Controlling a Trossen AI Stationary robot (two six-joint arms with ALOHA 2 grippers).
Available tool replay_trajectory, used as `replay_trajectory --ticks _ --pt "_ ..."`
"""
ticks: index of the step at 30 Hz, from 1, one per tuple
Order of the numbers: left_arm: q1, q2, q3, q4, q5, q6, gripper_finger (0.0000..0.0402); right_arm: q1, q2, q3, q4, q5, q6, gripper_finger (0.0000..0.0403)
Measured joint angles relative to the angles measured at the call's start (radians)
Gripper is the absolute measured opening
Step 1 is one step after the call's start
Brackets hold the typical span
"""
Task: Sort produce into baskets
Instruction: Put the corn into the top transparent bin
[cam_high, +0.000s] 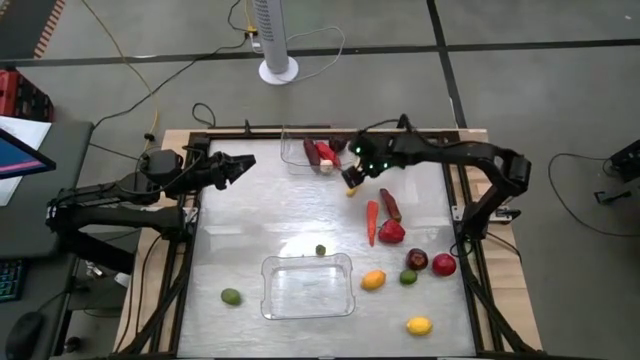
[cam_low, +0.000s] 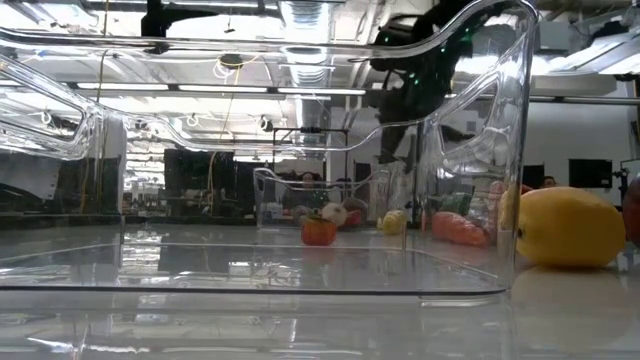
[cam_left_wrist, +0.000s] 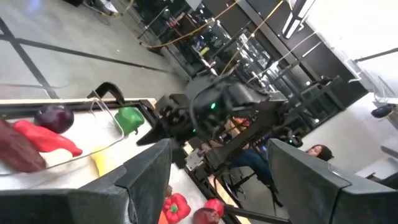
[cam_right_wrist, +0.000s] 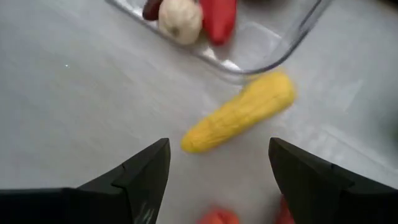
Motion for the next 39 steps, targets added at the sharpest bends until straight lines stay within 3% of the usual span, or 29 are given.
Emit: replay_trajectory --ticks 10,16,22,26,34,39 --pt "0.000 0.000 0.000 0.000 0.021 -0.010 0.0251 0.016 0.006 -0.169 0.216 0.107 0.103 0.0333" --pt "0.000 0.000 0.000 0.000 0.021 -0.005 0.0251 -0.012 0.047 -0.191 0.279 0.104 0.145 0.0363" --pt "0.000 0.000 0.000 -0.005 0.021 -0.006 0.0251 -0.004 0.122 -0.191 0.338 0.102 0.146 0.0362" --pt "0.000 0.000 0.000 -0.012 0.038 -0.012 0.0251 0.007 0.154 -0.191 0.327 0.096 0.146 0.0338" --pt "0.000 0.000 0.000 -0.023 0.045 -0.016 0.0251 0.015 0.150 -0.191 0.312 0.099 0.144 0.0247" --pt "0.000 0.000 0.000 -0.022 0.045 -0.029 0.0251 0.030 0.148 -0.179 0.266 0.021 0.095 0.0183"
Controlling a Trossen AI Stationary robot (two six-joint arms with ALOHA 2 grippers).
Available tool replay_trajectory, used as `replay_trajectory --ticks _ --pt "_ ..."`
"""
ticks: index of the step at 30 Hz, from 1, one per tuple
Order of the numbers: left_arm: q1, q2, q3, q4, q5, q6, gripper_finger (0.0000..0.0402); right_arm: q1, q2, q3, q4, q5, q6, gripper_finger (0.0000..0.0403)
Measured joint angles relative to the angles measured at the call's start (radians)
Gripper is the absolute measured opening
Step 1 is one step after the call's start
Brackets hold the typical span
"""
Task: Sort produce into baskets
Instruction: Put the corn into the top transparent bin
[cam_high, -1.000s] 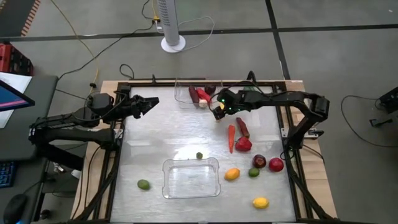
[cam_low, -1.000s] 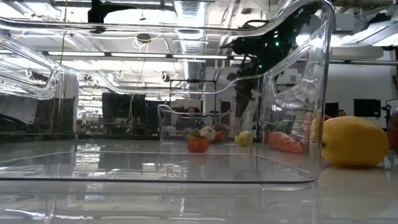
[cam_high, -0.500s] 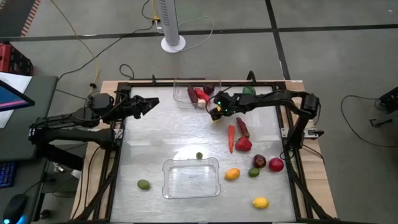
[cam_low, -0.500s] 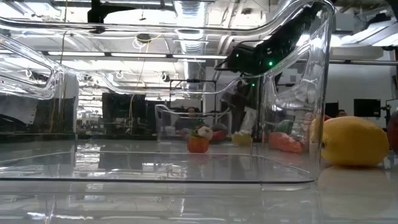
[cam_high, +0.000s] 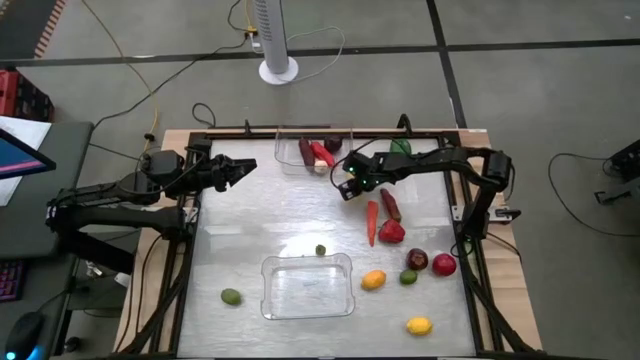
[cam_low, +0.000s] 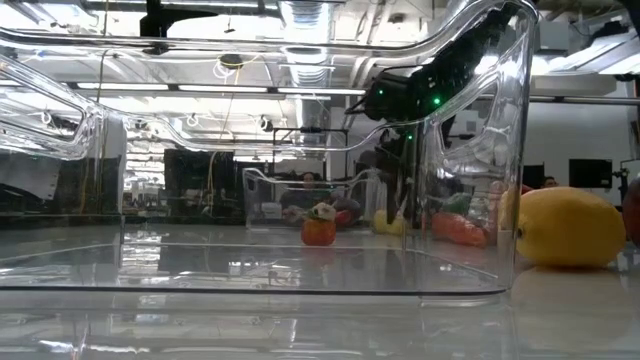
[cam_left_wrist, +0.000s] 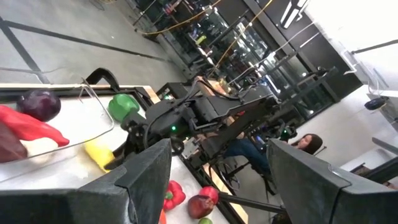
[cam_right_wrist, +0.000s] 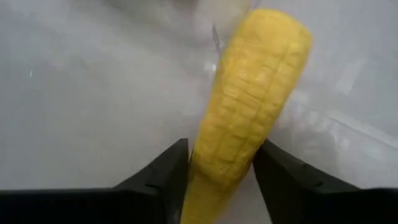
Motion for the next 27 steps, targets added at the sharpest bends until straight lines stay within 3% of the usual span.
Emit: replay_trajectory --ticks 4,11,15,20,27 --pt "0.000 0.000 0.000 0.000 0.000 -0.004 0.0251 0.035 -0.013 0.053 -0.147 0.002 -0.088 0.0147" --pt "0.000 0.000 0.000 0.001 0.000 -0.018 0.0251 0.070 -0.148 0.089 -0.298 0.285 -0.092 0.0154" --pt "0.000 0.000 0.000 0.002 -0.013 -0.021 0.0251 0.047 -0.238 0.092 -0.283 0.364 -0.093 0.0158" --pt "0.000 0.000 0.000 0.009 -0.029 -0.017 0.0251 0.008 -0.300 0.092 -0.179 0.361 -0.157 0.0155" --pt "0.000 0.000 0.000 0.019 -0.051 -0.013 0.0251 -0.023 -0.269 0.092 0.185 0.267 -0.245 0.0157"
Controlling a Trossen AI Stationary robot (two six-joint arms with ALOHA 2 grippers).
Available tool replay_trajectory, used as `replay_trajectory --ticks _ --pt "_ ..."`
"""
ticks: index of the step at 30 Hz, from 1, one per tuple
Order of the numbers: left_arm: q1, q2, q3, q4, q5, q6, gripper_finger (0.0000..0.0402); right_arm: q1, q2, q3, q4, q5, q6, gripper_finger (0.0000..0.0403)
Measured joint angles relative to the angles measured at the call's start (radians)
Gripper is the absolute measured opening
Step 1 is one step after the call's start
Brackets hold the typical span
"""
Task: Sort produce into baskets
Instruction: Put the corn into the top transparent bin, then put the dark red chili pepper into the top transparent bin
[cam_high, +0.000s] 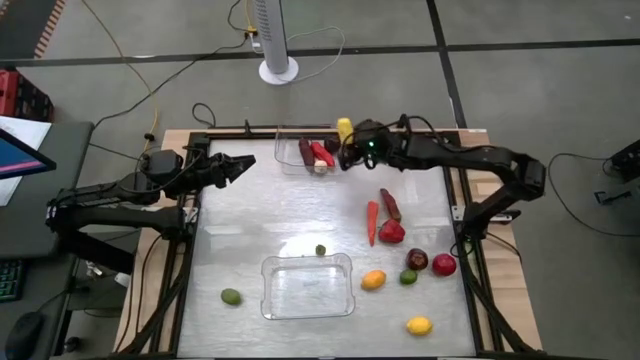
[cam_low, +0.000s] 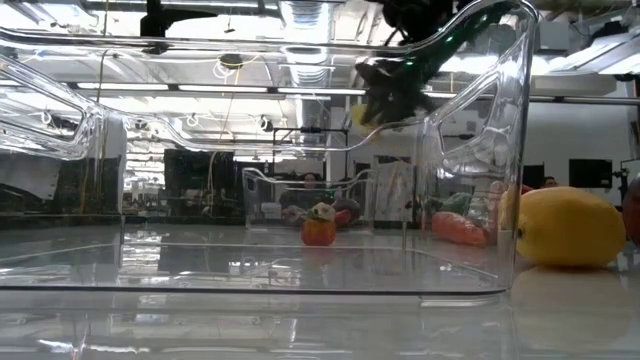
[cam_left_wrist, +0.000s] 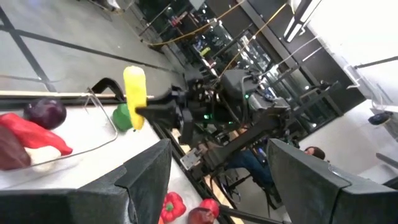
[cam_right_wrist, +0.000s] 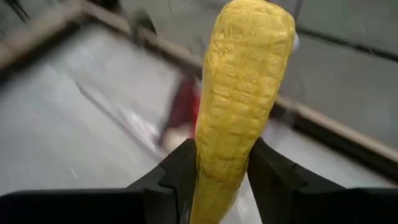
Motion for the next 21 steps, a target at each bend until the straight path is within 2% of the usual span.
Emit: replay_trajectory --ticks 3,7,12,16,21 --pt "0.000 0.000 0.000 0.006 0.000 0.000 0.0251 -0.022 0.043 0.004 0.121 -0.003 -0.002 0.0158" --pt "0.000 0.000 0.000 0.006 0.016 -0.005 0.0251 -0.053 0.120 0.060 0.131 -0.013 -0.003 0.0171" --pt "0.000 0.000 0.000 0.006 0.016 -0.006 0.0251 -0.089 0.191 0.148 0.087 -0.144 -0.002 0.0235" --pt "0.000 0.000 0.000 0.006 0.016 -0.006 0.0251 -0.113 0.209 0.221 -0.037 -0.251 -0.002 0.0297" --pt "0.000 0.000 0.000 0.006 0.025 -0.007 0.0251 -0.119 0.151 0.299 -0.376 -0.301 -0.046 0.0341"
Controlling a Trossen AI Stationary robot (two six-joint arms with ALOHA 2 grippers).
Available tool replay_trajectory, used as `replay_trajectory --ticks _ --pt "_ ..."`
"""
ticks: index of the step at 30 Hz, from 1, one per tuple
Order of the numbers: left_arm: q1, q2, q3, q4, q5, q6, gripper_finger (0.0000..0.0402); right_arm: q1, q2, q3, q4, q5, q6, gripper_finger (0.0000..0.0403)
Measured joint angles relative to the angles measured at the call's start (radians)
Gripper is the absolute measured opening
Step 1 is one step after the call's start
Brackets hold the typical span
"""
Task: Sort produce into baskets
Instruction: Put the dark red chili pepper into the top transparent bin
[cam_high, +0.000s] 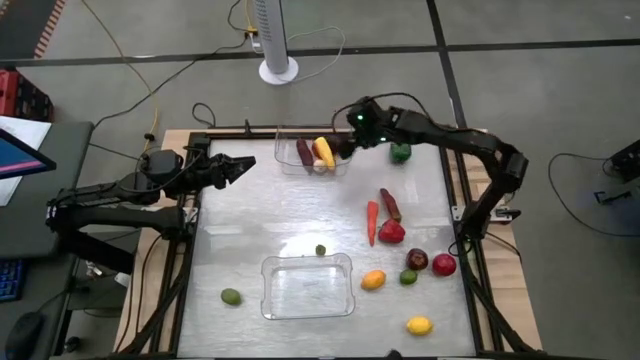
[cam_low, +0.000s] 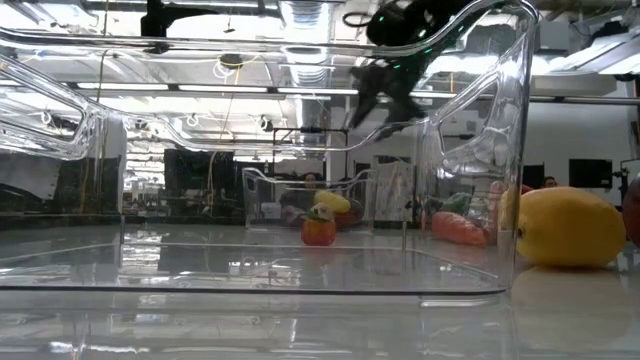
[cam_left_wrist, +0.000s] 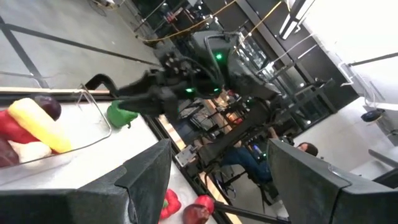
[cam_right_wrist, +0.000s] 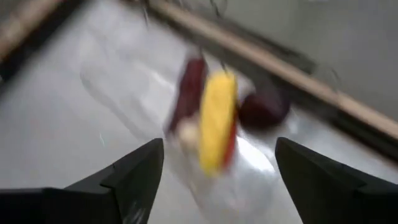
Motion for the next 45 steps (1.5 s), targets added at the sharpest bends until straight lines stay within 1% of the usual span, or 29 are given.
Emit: replay_trajectory --ticks 5,7,8,11,14,16,21,26,32,36,39,43,44,45 --pt "0.000 0.000 0.000 0.000 0.000 0.016 0.0251 0.066 -0.098 -0.015 -0.321 0.005 -0.051 0.0338" --pt "0.000 0.000 0.000 0.000 -0.002 0.024 0.0251 0.099 -0.133 -0.059 -0.395 0.028 -0.049 0.0331" --pt "0.000 0.000 0.000 0.000 -0.008 0.030 0.0251 0.113 -0.155 -0.096 -0.401 0.045 -0.041 0.0327" --pt "0.000 0.000 0.000 -0.001 -0.016 0.044 0.0251 0.139 -0.232 -0.233 -0.367 0.047 0.031 0.0318" --pt "0.000 0.000 0.000 -0.004 -0.020 0.045 0.0251 0.147 -0.296 -0.387 -0.302 0.034 0.115 0.0312" --pt "0.000 0.000 0.000 -0.008 -0.022 0.045 0.0251 0.157 -0.331 -0.466 -0.262 0.025 0.167 0.0311" --pt "0.000 0.000 0.000 -0.018 -0.025 0.045 0.0251 0.199 -0.353 -0.609 -0.159 0.014 0.234 0.0311" --pt "0.000 0.000 0.000 -0.020 -0.024 0.040 0.0251 0.212 -0.303 -0.697 -0.072 0.007 0.240 0.0311" --pt "0.000 0.000 0.000 -0.026 -0.024 0.035 0.0251 0.211 -0.231 -0.704 -0.005 0.007 0.226 0.0304" --pt "0.000 0.000 0.000 -0.026 -0.024 0.035 0.0251 0.211 -0.203 -0.704 0.018 0.007 0.210 0.0269" --pt "0.000 0.000 0.000 -0.026 -0.024 0.034 0.0251 0.211 -0.182 -0.704 0.015 0.007 0.202 0.0225" --pt "0.000 0.000 0.000 -0.026 -0.024 0.034 0.0251 0.209 -0.174 -0.699 0.007 0.006 0.186 0.0155" --pt "0.000 0.000 0.000 -0.026 -0.024 0.034 0.0251 0.207 -0.177 -0.688 -0.007 0.006 0.183 0.0141" --pt "0.000 0.000 0.000 -0.026 -0.024 0.034 0.0251 0.202 -0.184 -0.675 -0.020 0.006 0.179 0.0140"
